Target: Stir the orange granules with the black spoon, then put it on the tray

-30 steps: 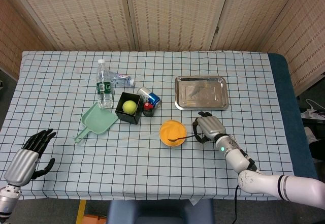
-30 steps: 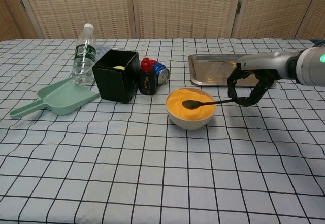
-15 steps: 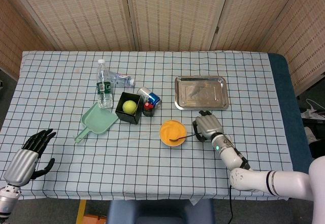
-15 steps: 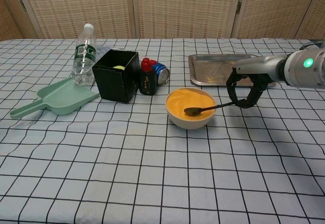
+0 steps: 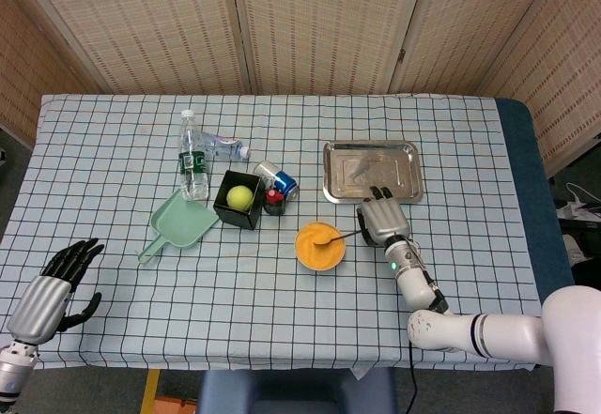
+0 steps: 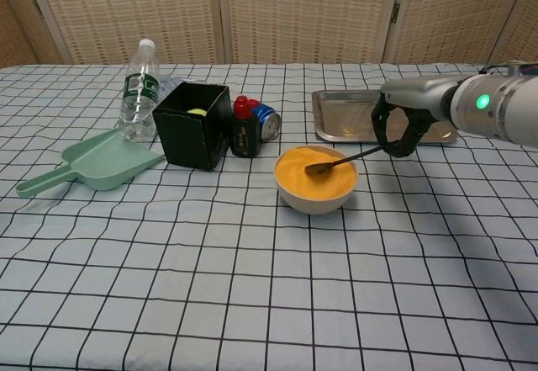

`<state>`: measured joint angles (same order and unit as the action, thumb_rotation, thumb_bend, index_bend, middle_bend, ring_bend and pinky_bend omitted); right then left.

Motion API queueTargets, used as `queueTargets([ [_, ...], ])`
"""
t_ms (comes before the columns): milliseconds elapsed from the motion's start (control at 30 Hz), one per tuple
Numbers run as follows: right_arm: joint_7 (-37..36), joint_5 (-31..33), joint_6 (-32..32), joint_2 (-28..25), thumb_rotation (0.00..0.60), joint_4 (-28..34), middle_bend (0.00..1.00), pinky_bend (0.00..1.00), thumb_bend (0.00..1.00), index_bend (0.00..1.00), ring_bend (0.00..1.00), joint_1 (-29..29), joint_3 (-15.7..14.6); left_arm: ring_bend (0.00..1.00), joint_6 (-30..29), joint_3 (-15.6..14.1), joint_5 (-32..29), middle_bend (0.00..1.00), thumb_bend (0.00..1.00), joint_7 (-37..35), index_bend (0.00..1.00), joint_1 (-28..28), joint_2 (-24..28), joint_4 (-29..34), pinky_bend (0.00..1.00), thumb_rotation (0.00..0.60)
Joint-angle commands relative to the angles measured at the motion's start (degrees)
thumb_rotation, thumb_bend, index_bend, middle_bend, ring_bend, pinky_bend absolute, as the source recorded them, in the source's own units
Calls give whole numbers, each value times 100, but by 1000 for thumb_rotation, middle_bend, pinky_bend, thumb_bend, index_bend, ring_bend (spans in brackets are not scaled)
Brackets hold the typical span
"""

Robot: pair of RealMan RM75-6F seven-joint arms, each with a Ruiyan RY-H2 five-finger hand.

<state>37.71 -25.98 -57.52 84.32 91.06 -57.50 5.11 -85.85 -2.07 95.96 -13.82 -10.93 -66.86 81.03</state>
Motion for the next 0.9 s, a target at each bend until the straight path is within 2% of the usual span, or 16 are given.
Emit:
queueTargets([
  [33,-157,-184,8,-74,600,57,325,78,491,1000,35,99,56,0,-7,-1,3,0,443,4,0,3,-2,0,112,600],
  [300,-398,-459,193,-394,600,391,326,78,491,1000,35,251,74,0,-2,-9,11,0,444,45,0,3,-19,5,112,600],
  [500,-431,-557,520,-651,600,767,325,78,491,1000,35,264,-45,0,-1,-23,42,0,444,86,0,-3,-26,24,112,600],
  [700,-327,-428,678,-568,600,744,326,78,491,1000,35,132,-117,0,-5,-31,60,0,443,80,0,-7,-21,29,112,600],
  [900,-144,-265,541,-361,600,564,326,78,491,1000,35,18,-167,0,-45,-33,63,0,443,22,0,9,0,18,112,600],
])
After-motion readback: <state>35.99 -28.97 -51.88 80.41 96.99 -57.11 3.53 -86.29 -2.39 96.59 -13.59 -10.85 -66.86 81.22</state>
